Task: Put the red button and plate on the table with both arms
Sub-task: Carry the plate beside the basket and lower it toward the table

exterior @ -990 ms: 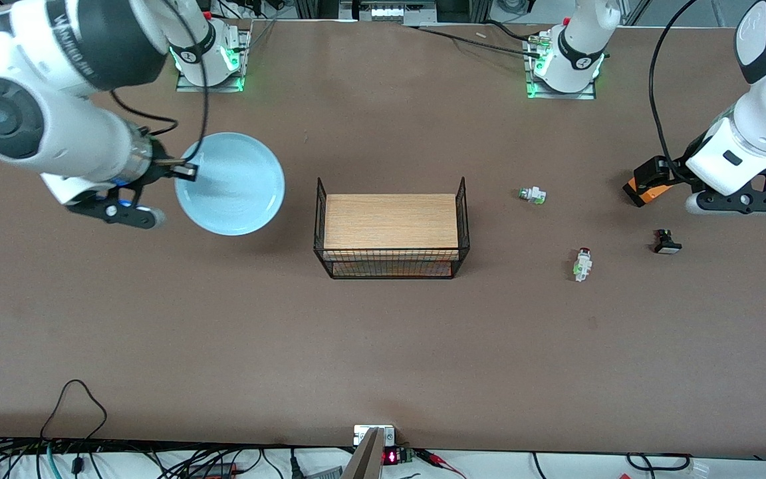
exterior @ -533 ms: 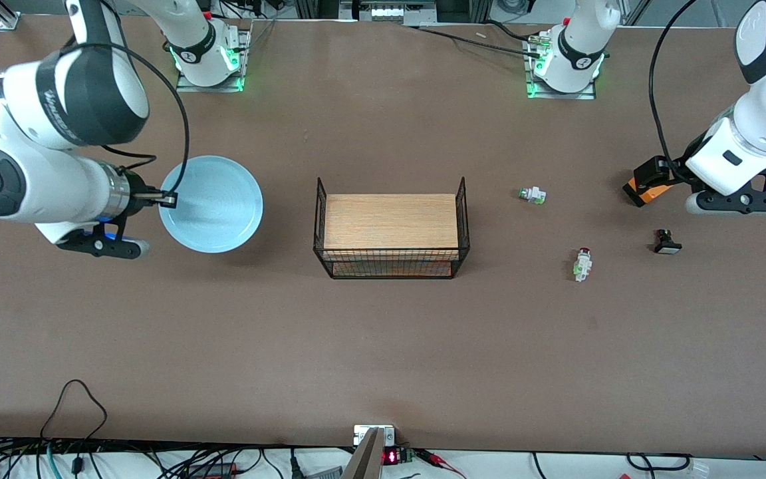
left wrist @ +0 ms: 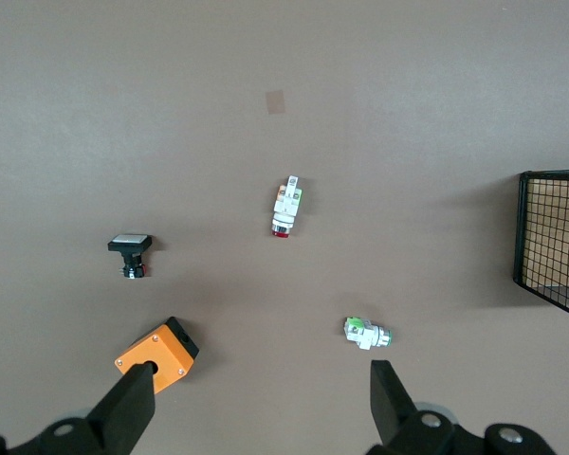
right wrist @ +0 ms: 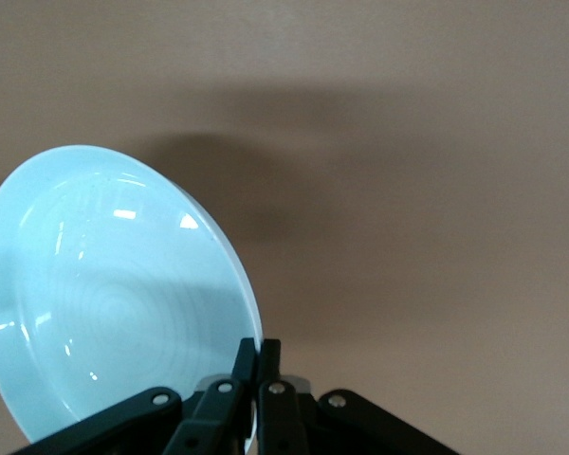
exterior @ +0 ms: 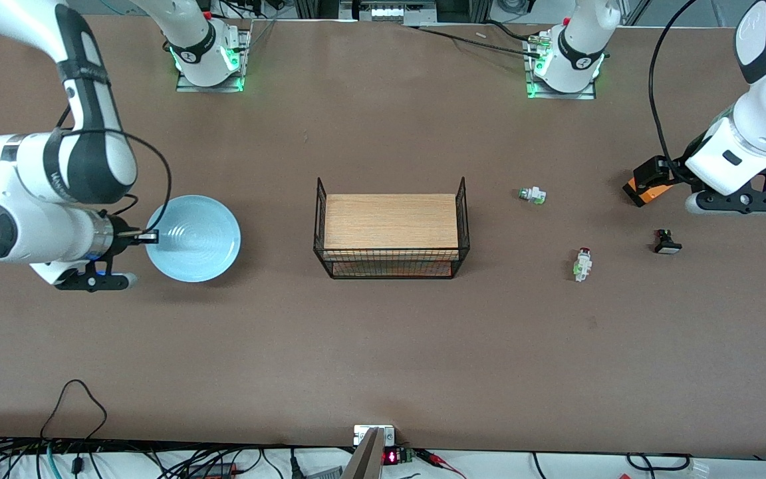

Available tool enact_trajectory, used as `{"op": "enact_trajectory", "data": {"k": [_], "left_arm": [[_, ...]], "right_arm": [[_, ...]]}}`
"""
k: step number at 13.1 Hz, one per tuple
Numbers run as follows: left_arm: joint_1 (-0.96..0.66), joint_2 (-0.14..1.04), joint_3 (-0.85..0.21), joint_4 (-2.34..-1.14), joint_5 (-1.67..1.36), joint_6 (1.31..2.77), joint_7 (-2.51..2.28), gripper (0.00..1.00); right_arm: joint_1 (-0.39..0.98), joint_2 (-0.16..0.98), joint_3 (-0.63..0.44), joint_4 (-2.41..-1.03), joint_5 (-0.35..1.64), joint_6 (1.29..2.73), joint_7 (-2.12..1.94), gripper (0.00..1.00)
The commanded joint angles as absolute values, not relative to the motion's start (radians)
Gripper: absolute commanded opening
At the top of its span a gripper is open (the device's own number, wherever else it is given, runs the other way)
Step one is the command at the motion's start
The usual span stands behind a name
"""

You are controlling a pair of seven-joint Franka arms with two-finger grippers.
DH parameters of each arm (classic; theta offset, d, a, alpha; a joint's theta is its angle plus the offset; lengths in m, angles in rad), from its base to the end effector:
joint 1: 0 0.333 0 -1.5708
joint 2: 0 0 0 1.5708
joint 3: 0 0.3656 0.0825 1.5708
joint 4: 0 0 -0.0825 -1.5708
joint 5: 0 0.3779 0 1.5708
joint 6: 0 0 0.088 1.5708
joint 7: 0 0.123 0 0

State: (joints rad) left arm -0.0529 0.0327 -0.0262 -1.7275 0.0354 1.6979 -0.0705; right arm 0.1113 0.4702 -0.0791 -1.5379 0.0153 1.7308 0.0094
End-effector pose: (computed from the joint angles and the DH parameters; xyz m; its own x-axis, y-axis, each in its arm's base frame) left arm 0.5598 -0.0402 0.5774 0.9981 -0.0130 -0.0598 -0.0153 -0.9992 -0.0382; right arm 0.6666 0.0310 0.3946 0.9621 0.0176 -0.2721 0.0252 -0.9994 0.0245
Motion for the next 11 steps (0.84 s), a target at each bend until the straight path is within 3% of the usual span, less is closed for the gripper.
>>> {"op": "enact_trajectory", "data": {"k": [1, 11], "left_arm": [[-0.054, 0.015, -0.028, -1.732, 0.032, 1.686, -0.077, 1.0], [-0.054, 0.015, -0.028, -1.732, 0.032, 1.686, -0.077, 1.0]], "right_arm": [[0.054, 0.514, -0.06, -1.545, 0.026, 1.817, -0.107, 0.0], [-0.009, 0.663, -0.054, -1.545, 0.107, 2.037, -0.212, 0.0]]}}
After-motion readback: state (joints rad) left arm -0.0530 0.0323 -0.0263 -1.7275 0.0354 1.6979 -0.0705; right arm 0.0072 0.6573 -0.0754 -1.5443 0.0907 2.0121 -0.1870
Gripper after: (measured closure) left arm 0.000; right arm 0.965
